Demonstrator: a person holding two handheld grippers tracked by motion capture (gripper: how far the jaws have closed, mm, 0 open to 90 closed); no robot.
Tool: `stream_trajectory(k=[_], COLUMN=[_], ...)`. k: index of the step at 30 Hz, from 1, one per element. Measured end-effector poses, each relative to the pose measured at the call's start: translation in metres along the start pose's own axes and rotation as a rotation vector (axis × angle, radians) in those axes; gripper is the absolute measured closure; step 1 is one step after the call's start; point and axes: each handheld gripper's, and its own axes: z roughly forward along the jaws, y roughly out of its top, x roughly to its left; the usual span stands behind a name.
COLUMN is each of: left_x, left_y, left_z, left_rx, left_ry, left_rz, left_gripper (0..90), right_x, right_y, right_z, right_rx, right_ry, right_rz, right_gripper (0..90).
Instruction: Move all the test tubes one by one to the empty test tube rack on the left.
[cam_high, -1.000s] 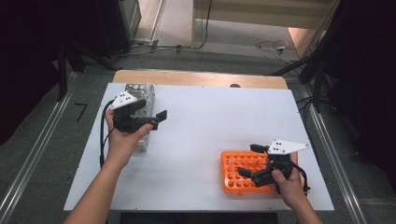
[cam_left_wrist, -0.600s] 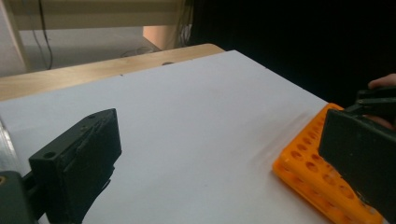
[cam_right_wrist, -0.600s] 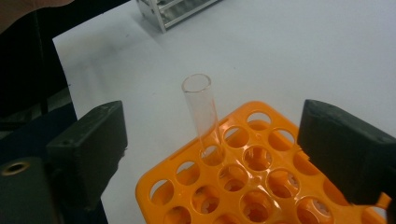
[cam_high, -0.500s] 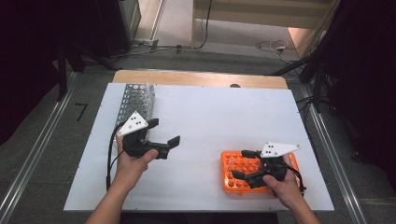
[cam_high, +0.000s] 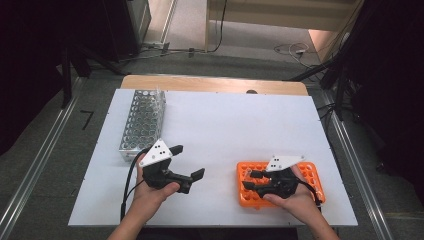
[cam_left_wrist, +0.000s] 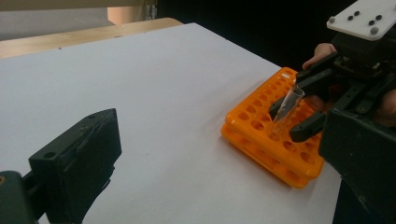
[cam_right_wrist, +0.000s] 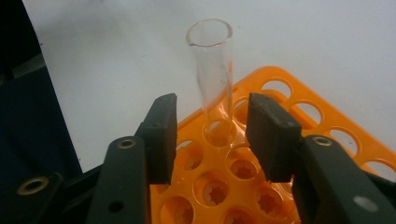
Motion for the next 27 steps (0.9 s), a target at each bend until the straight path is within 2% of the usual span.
stream_trajectory(k=[5,10,14,17,20,27], left_x=[-0.004,-0.007,-0.009,-0.009,-0.011,-0.014], left_y=[0.0,-0.001,0.0,0.0,0.001,0.001], left_z=[0.004,0.005,0.006,0.006,0.006,0.007], left_rx=[0.006,0.009,0.015,0.018,0.017,0.019], left_ry=[-0.01,-0.014,-0.012,-0.013,-0.017,-0.019], left_rz=[0.006,0.015,0.014,0.011,0.016,0.03], left_gripper=[0.0,0.0,0.0,0.0,0.0,0.0], right_x=[0.002,0.005,0.008,0.008,0.008,0.012], right_y=[0.001,0.003,0.004,0.004,0.006,0.015], right_z=[0.007,0.01,0.012,0.011,0.007,-0.013], right_rx=[0.035,0.036,0.035,0.038,0.03,-0.046], right_ry=[-0.033,-0.057,-0.09,-0.097,-0.096,-0.096], right_rz=[-0.017,-0.033,-0.067,-0.062,-0.055,-0.039], right_gripper=[62.2,67.0,72.8,73.2,73.4,73.5])
